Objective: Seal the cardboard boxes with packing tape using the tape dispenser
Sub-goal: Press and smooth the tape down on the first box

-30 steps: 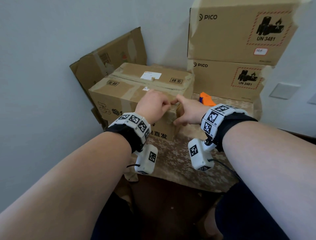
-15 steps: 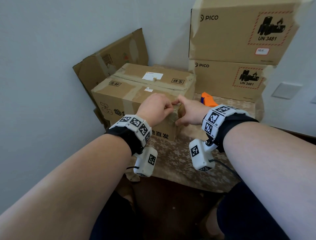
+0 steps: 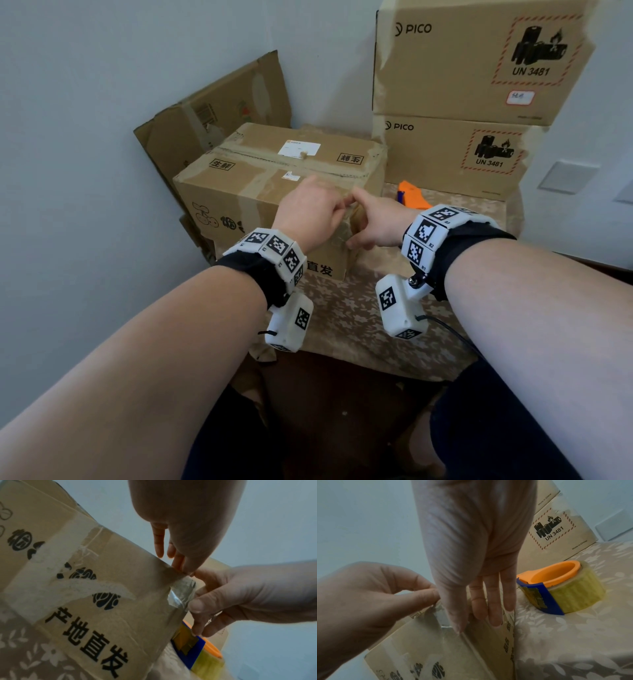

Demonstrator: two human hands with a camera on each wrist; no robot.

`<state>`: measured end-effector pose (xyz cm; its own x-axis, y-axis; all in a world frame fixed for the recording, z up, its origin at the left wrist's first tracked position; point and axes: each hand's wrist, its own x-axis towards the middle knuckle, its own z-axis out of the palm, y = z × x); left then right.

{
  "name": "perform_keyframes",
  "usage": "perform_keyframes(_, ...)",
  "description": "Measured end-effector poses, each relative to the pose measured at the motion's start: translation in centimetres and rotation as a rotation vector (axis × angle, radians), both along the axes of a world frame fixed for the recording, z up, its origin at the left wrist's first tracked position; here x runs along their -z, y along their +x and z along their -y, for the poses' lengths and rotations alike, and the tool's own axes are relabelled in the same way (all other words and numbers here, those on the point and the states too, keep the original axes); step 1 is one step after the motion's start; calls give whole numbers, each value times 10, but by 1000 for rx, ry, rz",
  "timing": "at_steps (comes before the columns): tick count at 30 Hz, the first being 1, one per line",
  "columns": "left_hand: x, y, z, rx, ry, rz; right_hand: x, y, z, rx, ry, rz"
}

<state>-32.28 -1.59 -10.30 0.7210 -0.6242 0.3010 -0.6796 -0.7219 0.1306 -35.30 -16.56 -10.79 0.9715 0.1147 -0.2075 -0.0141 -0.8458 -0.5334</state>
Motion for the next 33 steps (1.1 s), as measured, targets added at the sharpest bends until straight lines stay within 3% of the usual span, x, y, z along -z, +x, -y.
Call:
perform_keyframes(21, -4, -3, -28, 193, 113, -164, 2, -3, -2, -1, -9, 8)
perform_keyframes(29, -1, 8, -37, -2, 216, -119, 3, -5, -7, 10, -67, 99)
perform_keyframes(33, -1, 23, -49, -174, 275, -188, 2, -3, -15, 0, -156, 165)
